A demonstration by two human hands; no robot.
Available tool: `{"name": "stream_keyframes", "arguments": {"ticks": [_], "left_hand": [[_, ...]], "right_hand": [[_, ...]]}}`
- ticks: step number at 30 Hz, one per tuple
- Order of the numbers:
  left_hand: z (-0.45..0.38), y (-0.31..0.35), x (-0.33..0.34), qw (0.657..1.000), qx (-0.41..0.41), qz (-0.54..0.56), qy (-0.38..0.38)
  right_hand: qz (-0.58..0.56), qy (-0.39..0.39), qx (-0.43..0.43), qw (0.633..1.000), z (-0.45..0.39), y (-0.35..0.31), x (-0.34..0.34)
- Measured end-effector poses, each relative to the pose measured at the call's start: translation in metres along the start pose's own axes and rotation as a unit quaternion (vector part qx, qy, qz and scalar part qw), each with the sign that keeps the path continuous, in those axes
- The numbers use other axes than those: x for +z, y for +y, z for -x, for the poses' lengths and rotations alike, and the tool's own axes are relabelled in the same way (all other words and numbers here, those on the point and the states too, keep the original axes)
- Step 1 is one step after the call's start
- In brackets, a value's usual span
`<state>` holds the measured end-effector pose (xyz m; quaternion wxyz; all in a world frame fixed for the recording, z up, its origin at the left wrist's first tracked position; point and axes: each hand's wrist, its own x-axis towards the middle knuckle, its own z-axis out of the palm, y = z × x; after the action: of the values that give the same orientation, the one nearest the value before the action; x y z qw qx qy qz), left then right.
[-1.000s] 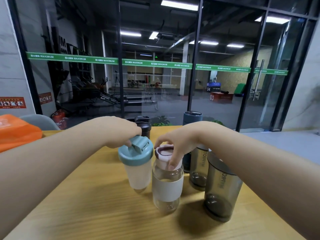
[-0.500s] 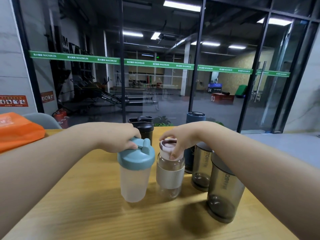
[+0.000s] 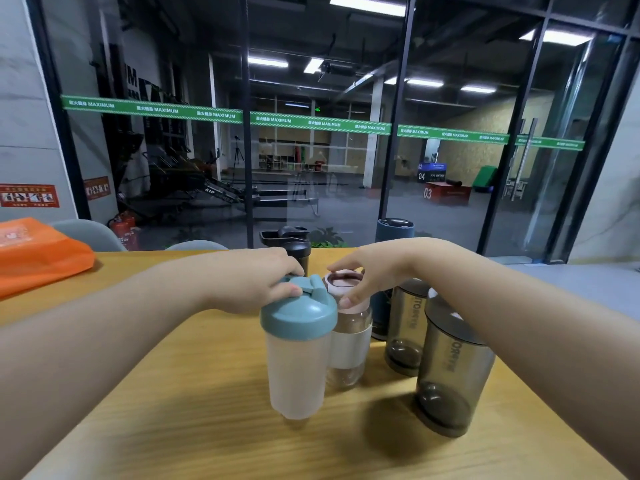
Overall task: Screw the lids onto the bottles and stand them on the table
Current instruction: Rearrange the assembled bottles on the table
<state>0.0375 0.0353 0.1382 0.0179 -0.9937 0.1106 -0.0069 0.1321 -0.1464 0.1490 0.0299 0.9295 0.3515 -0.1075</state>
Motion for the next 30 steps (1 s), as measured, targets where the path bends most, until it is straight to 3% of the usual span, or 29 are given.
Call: {"name": "stream_keyframes", "arguments": {"ticks": [4, 10, 16, 30], "left_hand": [[0.000, 0.006, 0.003, 1.000, 0.004, -0.022, 0.008], [-0.001, 0.020, 0.006, 0.998, 0.043, -0.011, 0.047], [-0.003, 0.035, 0.014, 0.996, 0.054, 0.025, 0.064], [-0.014, 0.067, 0.032, 0.989, 0.092, 0.024, 0.110]], "right_hand": [[-0.020, 0.030, -0.002, 0.999, 0.011, 0.008, -0.007], [-0.079, 0.174, -0.014, 0.982, 0.030, 0.027, -0.013], [-0.102, 0.258, 0.000, 0.961, 0.036, 0.046, -0.009], [-0.148, 0.300, 0.023, 0.942, 0.036, 0.062, 0.014]]}}
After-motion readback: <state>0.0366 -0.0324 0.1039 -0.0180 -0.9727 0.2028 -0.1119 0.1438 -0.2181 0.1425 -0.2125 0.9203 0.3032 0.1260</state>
